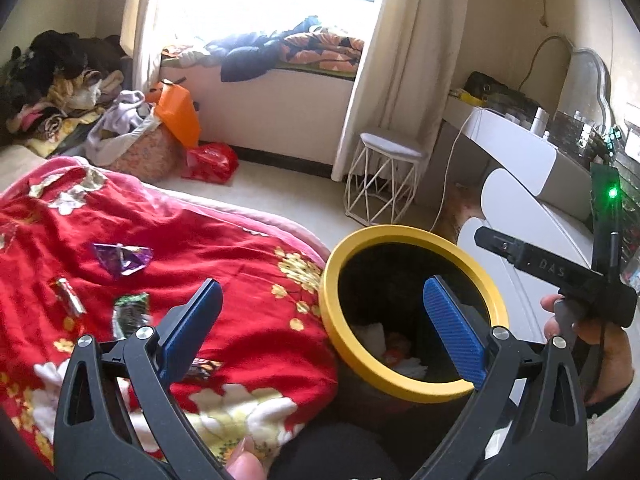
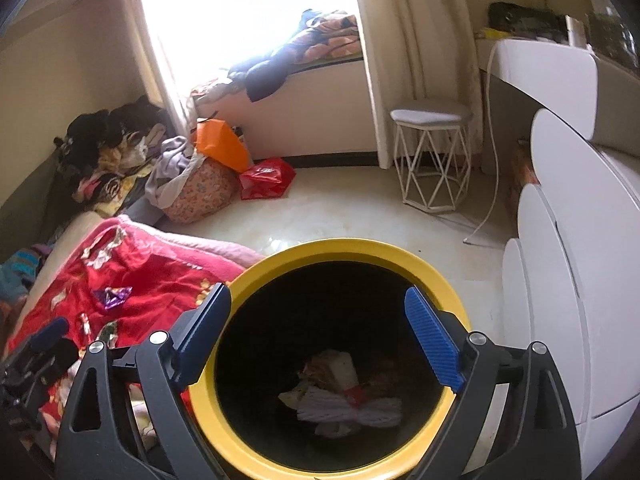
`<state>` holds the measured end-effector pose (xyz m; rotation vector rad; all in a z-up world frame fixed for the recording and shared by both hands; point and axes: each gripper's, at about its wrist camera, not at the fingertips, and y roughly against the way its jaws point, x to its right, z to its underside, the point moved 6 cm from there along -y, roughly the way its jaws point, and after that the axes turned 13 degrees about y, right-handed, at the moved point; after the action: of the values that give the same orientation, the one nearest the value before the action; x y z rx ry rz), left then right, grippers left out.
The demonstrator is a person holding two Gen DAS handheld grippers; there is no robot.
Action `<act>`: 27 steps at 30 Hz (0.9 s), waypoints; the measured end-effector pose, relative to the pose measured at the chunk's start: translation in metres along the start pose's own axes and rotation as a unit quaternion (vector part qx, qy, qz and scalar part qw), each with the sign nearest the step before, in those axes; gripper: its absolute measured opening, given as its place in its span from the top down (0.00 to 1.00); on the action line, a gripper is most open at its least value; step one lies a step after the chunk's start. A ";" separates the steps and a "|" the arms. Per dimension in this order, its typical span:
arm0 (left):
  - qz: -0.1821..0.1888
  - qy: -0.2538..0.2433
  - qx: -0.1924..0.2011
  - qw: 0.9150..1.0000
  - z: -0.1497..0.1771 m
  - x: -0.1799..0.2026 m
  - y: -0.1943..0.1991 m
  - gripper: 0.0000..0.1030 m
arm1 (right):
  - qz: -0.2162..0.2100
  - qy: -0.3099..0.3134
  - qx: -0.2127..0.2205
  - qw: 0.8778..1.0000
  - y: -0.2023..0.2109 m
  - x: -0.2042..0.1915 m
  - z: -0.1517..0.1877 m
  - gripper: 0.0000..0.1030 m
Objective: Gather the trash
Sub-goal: 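Move both tools back over the remaining wrappers on the bedspread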
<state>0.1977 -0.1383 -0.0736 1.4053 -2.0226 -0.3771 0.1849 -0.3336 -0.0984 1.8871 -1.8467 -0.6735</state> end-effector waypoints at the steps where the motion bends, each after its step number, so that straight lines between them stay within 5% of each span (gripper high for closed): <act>1: -0.001 0.001 0.002 1.000 -0.001 -0.003 0.002 0.10 | -0.003 0.005 -0.001 1.000 -0.001 -0.004 0.000 0.16; 27: -0.079 0.078 0.061 0.992 -0.035 -0.108 0.046 0.10 | -0.093 0.137 0.026 0.986 0.010 -0.141 -0.007 0.16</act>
<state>0.2114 -0.0178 -0.0575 1.6234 -1.8402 -0.2070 0.1811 -0.1931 -0.0792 2.0866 -1.5436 -0.4013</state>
